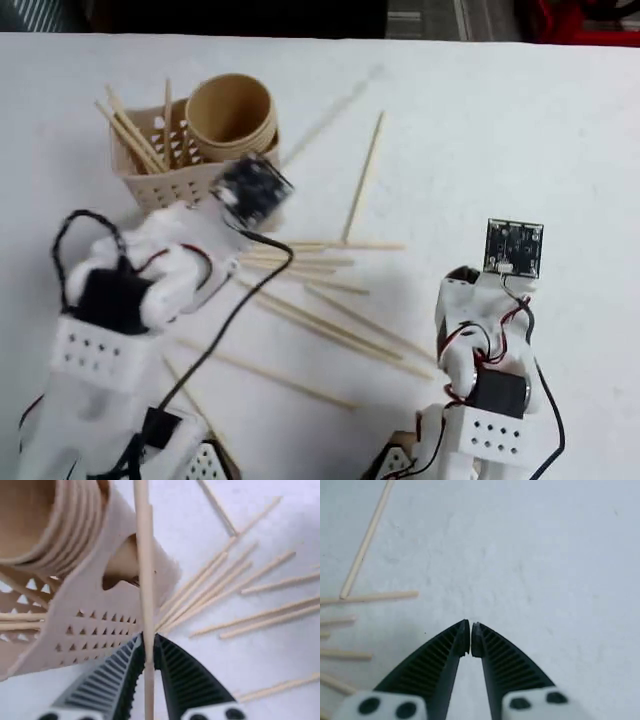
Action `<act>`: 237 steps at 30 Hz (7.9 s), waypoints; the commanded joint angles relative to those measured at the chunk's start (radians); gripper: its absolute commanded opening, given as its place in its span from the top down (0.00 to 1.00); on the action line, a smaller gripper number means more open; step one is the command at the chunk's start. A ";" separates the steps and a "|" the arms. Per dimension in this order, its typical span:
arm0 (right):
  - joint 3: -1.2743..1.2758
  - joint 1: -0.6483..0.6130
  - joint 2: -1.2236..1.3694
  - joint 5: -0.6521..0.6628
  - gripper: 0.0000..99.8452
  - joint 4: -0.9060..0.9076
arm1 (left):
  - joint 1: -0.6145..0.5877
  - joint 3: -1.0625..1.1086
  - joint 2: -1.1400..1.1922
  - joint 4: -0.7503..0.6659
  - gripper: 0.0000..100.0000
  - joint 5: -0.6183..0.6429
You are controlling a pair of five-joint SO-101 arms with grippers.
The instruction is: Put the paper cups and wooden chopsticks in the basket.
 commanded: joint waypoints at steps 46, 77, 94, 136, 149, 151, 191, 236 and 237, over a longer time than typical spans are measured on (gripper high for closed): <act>-0.008 0.005 -0.012 0.005 0.98 -0.018 | -0.305 0.489 -0.030 -1.333 0.92 0.365; 0.026 -0.024 -0.012 0.012 0.98 -0.062 | -0.081 -0.279 -0.033 -0.083 0.83 0.124; 0.026 0.008 -0.012 0.006 0.98 -0.082 | 0.232 0.081 0.142 -0.014 0.79 -0.152; 0.011 0.093 -0.012 0.005 0.98 -0.082 | 0.461 -0.350 1.247 -0.066 0.98 -0.209; 0.011 0.094 -0.012 0.005 0.98 -0.082 | 0.453 -0.348 1.138 0.106 0.98 -0.160; 0.011 0.094 -0.012 0.005 0.98 -0.082 | 0.453 -0.348 1.096 0.126 0.98 -0.158; 0.011 0.090 -0.012 0.005 0.98 -0.082 | 0.001 -0.686 0.334 0.074 0.98 0.127; 0.012 0.090 -0.012 0.005 0.98 -0.082 | -0.254 -0.172 0.174 -0.620 0.83 0.344; 0.012 0.088 -0.012 0.005 0.98 -0.082 | -0.252 -0.187 0.145 -0.591 0.83 0.344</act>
